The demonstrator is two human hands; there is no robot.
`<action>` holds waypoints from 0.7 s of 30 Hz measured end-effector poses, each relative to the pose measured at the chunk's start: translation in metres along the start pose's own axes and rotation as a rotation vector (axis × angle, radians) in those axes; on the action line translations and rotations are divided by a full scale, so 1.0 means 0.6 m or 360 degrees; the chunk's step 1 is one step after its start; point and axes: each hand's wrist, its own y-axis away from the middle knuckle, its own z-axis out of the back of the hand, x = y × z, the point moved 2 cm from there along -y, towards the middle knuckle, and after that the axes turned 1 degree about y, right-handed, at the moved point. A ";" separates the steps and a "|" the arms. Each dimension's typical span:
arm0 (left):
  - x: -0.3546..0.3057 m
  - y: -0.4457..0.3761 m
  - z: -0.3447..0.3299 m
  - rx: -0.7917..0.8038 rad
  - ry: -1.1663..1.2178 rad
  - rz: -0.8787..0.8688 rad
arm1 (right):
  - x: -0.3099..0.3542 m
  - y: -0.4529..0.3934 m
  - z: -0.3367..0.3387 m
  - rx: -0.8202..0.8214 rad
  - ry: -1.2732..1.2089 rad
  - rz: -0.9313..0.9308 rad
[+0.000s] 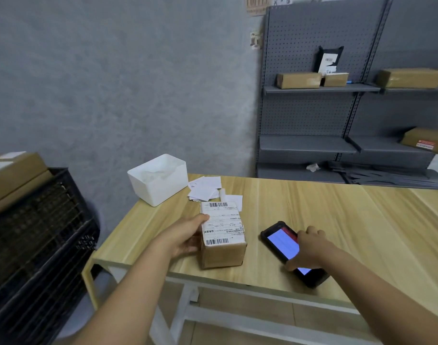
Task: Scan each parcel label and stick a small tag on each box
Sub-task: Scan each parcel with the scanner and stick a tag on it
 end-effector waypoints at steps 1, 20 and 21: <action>-0.003 -0.003 0.002 -0.0033 -0.0035 -0.0029 | 0.007 -0.003 0.005 -0.0022 0.0008 0.0024; -0.059 -0.126 0.073 -0.0456 -0.0618 -0.0471 | 0.147 -0.138 0.055 -0.0306 -0.0751 0.0334; -0.062 -0.138 0.071 -0.0466 -0.0634 -0.0478 | 0.154 -0.154 0.056 -0.0299 -0.0752 0.0362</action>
